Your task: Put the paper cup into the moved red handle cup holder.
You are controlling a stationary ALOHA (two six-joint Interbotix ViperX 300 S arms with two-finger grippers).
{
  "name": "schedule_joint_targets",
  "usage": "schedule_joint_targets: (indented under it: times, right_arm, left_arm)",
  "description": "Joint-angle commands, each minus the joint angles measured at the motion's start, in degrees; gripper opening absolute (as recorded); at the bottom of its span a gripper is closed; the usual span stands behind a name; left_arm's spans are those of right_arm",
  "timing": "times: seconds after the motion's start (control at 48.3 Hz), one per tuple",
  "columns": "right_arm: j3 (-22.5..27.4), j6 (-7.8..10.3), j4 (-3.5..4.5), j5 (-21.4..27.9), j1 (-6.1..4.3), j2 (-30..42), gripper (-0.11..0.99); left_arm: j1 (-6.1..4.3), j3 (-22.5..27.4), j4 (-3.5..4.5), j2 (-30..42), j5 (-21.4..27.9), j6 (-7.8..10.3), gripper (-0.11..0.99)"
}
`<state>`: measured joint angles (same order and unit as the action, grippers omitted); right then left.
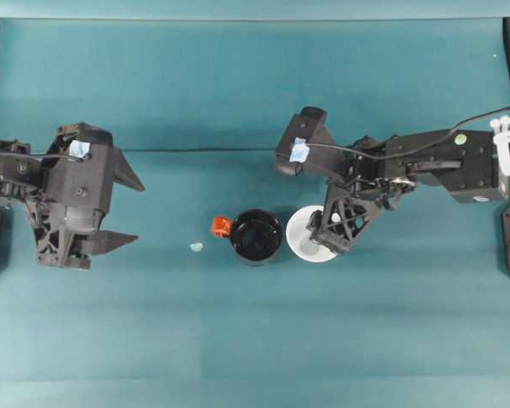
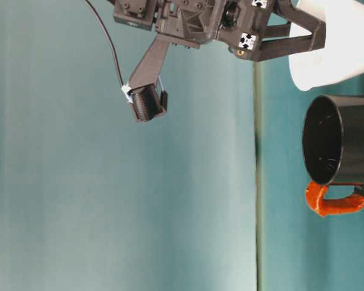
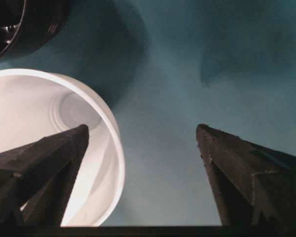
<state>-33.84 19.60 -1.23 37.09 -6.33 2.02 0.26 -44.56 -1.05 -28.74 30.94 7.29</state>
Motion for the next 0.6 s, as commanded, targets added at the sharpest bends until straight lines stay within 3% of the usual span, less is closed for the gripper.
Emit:
schedule_joint_targets:
  times: [0.0, 0.104, 0.311, 0.373, 0.476, 0.58]
  right_arm:
    - [0.7, 0.7, -0.09, -0.18, 0.26, -0.53, 0.92]
    - [0.88, 0.7, -0.62, 0.0, 0.26, -0.44, 0.8]
    - [1.05, 0.62, -3.6, 0.09, 0.53, -0.35, 0.2]
    - [0.97, 0.53, -4.39, 0.09, 0.79, -0.35, 0.08]
    - [1.05, 0.44, -5.54, 0.09, 0.88, -0.35, -0.06]
    - [1.05, 0.44, -6.15, 0.09, 0.88, -0.53, -0.1]
  left_arm:
    - [-0.09, 0.88, -0.09, -0.44, -0.26, -0.09, 0.91]
    - [-0.09, 0.88, 0.0, -0.35, -0.26, -0.09, 0.91]
    - [-0.18, 0.97, -0.09, -0.35, -0.18, -0.44, 0.91]
    - [-0.09, 0.97, 0.0, -0.35, -0.18, -0.44, 0.91]
    - [-0.18, 0.97, -0.09, -0.35, -0.18, -0.44, 0.91]
    - [-0.18, 0.97, -0.09, -0.35, -0.18, -0.44, 0.91]
